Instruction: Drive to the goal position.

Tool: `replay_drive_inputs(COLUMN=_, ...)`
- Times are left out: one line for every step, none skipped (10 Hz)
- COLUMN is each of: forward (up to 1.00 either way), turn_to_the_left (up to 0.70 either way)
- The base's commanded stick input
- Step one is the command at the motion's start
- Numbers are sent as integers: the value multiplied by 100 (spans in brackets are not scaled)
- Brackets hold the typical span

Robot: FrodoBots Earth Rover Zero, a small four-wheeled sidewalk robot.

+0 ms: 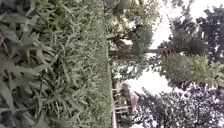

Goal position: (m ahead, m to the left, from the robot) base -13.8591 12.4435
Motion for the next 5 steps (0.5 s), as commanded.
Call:
replay_drive_inputs(forward=30, turn_to_the_left=-27)
replay_drive_inputs(forward=30, turn_to_the_left=-27)
replay_drive_inputs(forward=30, turn_to_the_left=-27)
replay_drive_inputs(forward=30, turn_to_the_left=-27)
replay_drive_inputs(forward=17, turn_to_the_left=-35)
